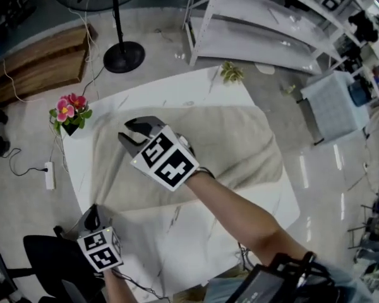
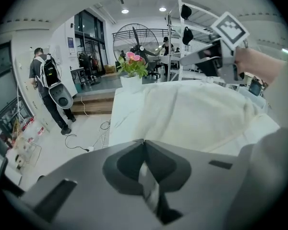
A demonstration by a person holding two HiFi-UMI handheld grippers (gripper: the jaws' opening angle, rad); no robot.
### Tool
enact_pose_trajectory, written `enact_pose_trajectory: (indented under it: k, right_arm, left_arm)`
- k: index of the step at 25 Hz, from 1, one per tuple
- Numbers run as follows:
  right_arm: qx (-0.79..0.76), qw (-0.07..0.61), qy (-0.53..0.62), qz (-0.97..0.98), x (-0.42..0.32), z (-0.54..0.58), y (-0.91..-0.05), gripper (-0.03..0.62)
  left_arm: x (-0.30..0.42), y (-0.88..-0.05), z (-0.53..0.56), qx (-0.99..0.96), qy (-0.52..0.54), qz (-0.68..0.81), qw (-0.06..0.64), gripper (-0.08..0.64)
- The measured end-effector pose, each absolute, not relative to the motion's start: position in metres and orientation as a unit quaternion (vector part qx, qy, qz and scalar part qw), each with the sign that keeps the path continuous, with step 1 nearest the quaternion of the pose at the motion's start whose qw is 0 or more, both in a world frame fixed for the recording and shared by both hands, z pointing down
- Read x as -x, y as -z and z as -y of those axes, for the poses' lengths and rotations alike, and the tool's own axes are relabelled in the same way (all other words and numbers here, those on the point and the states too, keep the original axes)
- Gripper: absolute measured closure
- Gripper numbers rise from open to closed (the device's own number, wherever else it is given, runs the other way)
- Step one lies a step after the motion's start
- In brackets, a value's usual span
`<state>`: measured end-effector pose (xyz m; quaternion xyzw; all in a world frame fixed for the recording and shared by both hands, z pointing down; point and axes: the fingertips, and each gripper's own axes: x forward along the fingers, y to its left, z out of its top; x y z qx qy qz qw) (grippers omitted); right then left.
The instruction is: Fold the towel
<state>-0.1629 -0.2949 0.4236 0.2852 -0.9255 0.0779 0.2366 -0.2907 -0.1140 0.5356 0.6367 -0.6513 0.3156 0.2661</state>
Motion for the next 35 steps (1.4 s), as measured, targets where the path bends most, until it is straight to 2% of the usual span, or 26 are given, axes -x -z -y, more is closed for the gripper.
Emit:
enact_pose_trajectory:
  k: [8,17,23,35]
  right_arm:
    - [-0.43,0.245,-0.122,0.86,-0.036,0.23,-0.433,0.497]
    - [-0.569,0.321,-0.17,0.738,-0.24,0.12,-0.5,0.517]
    - [-0.586,0.326,-0.2,0.715,-0.286,0.12,-0.54,0.544]
    - [-0.569,0.326,-0.231,0.719,-0.303,0.073,-0.544,0.568]
  left_arm:
    - [0.293,-0.538,0.118,-0.635,-0.317,0.655,0.261,0.552]
    - [0.291,-0.541,0.12,-0.646,-0.334,0.638,0.253,0.551]
    - [0.29,-0.542,0.117,-0.648,-0.367,0.628,0.227,0.551]
    - [0.282,-0.54,0.079,-0.658,-0.398,0.601,0.219,0.552]
